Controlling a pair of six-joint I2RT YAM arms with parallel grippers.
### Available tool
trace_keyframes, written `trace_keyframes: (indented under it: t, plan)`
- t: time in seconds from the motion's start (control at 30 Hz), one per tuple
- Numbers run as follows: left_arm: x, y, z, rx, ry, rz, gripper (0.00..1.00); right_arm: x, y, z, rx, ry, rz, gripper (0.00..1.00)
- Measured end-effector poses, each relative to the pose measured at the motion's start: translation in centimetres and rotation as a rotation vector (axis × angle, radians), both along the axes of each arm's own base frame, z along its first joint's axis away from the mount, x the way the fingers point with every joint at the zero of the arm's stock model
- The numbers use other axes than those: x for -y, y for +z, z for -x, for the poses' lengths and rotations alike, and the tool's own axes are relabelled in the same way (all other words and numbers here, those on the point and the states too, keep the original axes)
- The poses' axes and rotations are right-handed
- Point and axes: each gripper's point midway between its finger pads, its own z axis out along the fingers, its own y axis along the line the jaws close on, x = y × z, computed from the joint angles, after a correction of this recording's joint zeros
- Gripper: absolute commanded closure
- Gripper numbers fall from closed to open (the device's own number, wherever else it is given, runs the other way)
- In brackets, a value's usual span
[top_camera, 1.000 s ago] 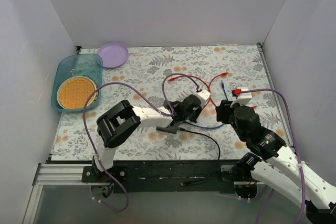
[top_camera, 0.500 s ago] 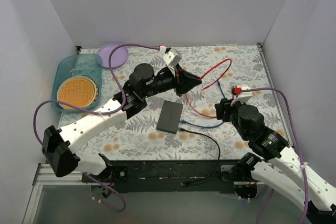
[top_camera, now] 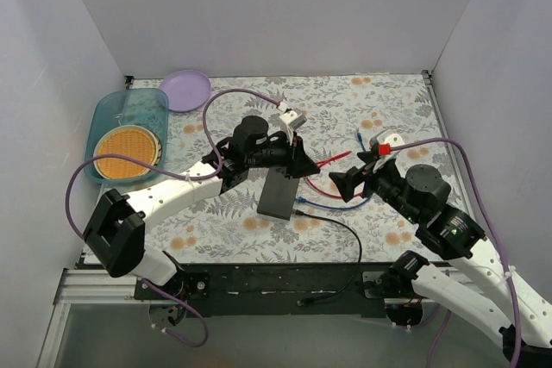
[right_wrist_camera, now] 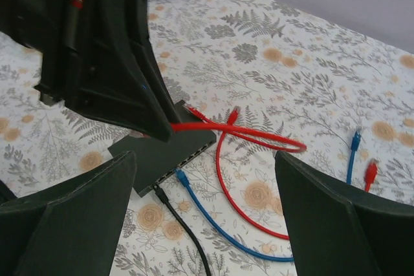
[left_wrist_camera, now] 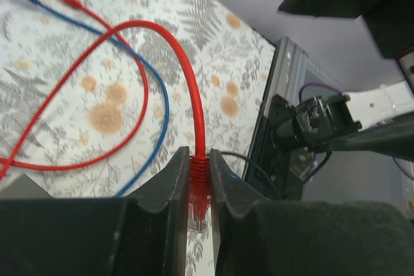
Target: Insert the plug into the switch port
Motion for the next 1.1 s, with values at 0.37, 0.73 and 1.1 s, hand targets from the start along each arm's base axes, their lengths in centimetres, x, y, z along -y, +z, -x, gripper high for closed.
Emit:
trace_keyframes:
  t: [0.37, 0.73, 1.1]
  plan:
    - [-0.5, -2.4, 3.7, -0.059, -0.216, -0.042, 1.0, -4.4, -3.0, 0.8, -0.066, 0.255, 0.128, 0.2]
    - [-2.0, -2.4, 4.8, 0.004, -0.259, -0.095, 1.0, -5.9, -3.2, 1.7, -0.064, 0.389, 0.183, 0.34]
    - [-2.7, -2.2, 4.7, 0.045, -0.254, -0.139, 1.0, -6.7, -5.2, 2.3, -0.12, 0.476, 0.244, 0.78]
